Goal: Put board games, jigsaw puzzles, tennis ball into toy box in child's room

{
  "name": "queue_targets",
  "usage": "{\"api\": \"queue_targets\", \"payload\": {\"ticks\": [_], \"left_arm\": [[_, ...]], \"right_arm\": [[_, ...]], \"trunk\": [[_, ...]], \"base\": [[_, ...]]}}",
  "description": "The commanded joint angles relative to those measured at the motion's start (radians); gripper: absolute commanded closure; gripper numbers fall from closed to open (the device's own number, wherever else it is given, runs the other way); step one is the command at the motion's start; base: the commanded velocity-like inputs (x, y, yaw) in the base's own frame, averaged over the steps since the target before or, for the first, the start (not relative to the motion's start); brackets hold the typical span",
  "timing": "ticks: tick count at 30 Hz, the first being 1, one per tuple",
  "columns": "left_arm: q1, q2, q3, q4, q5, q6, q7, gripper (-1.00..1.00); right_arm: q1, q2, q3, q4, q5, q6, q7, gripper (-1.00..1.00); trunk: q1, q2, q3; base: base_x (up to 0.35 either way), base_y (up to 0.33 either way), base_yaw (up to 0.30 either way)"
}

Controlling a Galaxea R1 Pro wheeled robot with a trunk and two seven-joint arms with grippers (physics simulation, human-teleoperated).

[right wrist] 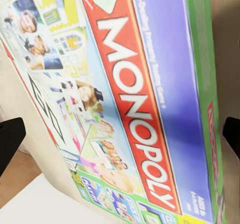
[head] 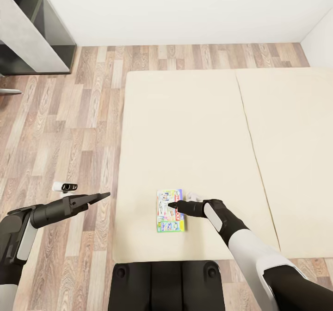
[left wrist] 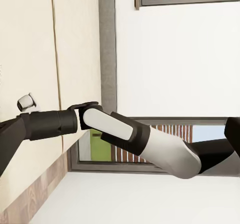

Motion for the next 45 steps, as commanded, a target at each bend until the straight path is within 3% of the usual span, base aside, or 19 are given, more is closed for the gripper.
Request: {"api": "queue_targets", "payload": {"ticks": [1,45], "left_arm": [[0.000,0.000,0.000,0.000,-0.001,0.011,-0.004,-1.00],[0.000,0.001,0.000,0.000,-0.001,0.011,-0.004,-1.00]], "right_arm": [[0.000,0.000,0.002,-0.001,-0.002,0.003,0.001,-1.00],[0.000,0.000,0.003,-0.001,-0.002,0.003,0.000,-1.00]], "trunk": [[0.001,-0.001,-0.001],[0.001,-0.001,-0.001]], "base": [[0.000,0.025,0.000],[0.000,0.074,0.000]]}}
